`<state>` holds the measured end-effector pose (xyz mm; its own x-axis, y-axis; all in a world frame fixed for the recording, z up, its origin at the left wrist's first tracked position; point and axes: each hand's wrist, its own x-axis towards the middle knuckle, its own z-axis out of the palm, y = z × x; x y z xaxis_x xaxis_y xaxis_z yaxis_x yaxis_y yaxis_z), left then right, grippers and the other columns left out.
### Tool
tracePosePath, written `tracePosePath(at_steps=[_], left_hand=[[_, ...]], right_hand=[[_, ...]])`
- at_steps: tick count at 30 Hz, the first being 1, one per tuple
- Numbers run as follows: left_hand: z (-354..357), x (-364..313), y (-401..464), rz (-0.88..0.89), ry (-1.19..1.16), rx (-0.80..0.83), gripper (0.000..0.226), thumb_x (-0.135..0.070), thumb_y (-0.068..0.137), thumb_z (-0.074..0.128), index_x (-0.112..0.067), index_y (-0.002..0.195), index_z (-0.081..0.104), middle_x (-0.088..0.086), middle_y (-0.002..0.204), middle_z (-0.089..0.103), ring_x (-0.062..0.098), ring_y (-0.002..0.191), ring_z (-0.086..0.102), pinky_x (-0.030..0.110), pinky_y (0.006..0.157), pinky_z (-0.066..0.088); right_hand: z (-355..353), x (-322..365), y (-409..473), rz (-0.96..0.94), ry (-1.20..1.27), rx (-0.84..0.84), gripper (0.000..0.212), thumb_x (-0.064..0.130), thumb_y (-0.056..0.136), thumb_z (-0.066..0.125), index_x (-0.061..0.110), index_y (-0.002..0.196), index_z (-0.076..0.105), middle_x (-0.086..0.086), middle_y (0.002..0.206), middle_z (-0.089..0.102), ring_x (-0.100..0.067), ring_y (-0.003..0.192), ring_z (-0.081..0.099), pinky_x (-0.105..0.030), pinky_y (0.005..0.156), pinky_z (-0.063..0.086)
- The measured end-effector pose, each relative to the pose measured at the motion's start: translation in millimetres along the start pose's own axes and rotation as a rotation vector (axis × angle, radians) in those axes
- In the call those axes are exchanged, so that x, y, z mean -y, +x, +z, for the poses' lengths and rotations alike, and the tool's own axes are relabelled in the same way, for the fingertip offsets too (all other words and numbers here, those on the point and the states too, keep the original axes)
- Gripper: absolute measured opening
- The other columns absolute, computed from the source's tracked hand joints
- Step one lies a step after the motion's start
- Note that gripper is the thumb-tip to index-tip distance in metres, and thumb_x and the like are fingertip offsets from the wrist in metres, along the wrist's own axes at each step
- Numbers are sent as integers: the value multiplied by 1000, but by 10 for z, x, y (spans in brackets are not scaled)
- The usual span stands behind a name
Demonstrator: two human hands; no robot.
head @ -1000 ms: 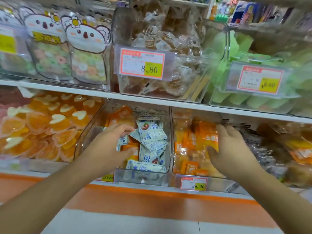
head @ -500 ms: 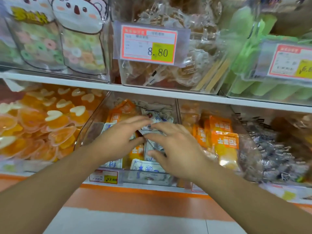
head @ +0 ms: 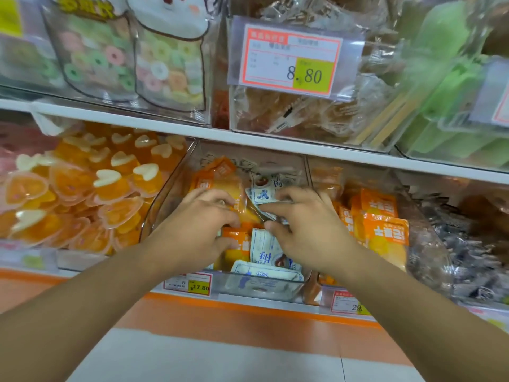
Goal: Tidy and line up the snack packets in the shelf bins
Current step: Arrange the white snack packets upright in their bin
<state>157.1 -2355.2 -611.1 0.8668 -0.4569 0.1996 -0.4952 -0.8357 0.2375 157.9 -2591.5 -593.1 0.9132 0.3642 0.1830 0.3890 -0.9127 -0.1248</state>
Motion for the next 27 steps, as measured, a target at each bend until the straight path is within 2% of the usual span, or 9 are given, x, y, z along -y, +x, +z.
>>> tracePosePath(at_steps=[3,5,7,9,13,17,20,24,27], left_hand=[[-123,-99,-18,-61,-96,-96,13,-48,88,72,-41,96,64,-22,116,61,4,130,30,30,123,12],[-263,-185,-21,-100,-173,-184,11,-40,89,74,-39,90,63,-18,95,67,-6,107,43,18,108,30],[-413,-280,-49,-103,-215,-262,13,-28,89,76,-35,87,65,-20,82,65,-11,83,55,7,75,40],[-521,-370,-116,-96,-243,-354,15,-23,89,76,-33,87,66,-23,79,64,-9,79,59,8,65,41],[-629,-572,-231,-34,-338,-436,15,-26,88,77,-33,99,71,-24,90,69,-2,91,66,8,76,47],[-501,-546,-263,-81,-290,-262,45,-45,89,72,-41,130,55,-33,124,56,-13,111,51,12,92,43],[-359,-313,-268,-167,-144,-146,49,-48,95,62,-39,141,47,-25,141,47,0,124,48,29,105,45],[-257,-83,-282,-190,2,-30,53,-45,102,51,-33,152,39,-15,159,35,9,146,33,31,120,28],[-221,32,-277,-141,180,-66,54,-45,103,45,-29,153,38,-11,162,33,9,153,19,39,127,8]], right_hand=[[-58,-6,-66,14,248,19,37,47,106,50,41,140,63,10,148,50,-16,141,37,-38,122,20],[-116,43,-118,-1,374,-25,39,47,106,47,34,139,65,11,147,52,-11,141,41,-40,123,28],[-235,135,-150,-29,471,-76,38,45,105,53,28,136,68,13,142,58,-2,135,46,-23,118,32],[-383,234,-173,-84,547,-80,33,41,101,64,28,130,70,16,131,65,4,123,53,-6,104,35],[-533,252,-321,-171,417,-168,23,16,98,66,32,114,72,15,101,72,-7,96,65,-29,82,54],[-603,-58,-693,-93,172,-421,47,0,84,65,28,120,76,8,113,78,-20,103,73,-38,77,63],[-644,-363,-908,61,-99,-307,65,-2,74,65,34,128,63,1,108,74,-35,94,72,-46,60,61],[-726,-415,-948,279,-17,155,74,24,78,54,44,146,36,8,150,49,-25,139,46,-47,107,49],[-693,-192,-766,155,98,163,76,22,85,56,31,158,37,11,162,37,-12,150,26,-23,117,30]])
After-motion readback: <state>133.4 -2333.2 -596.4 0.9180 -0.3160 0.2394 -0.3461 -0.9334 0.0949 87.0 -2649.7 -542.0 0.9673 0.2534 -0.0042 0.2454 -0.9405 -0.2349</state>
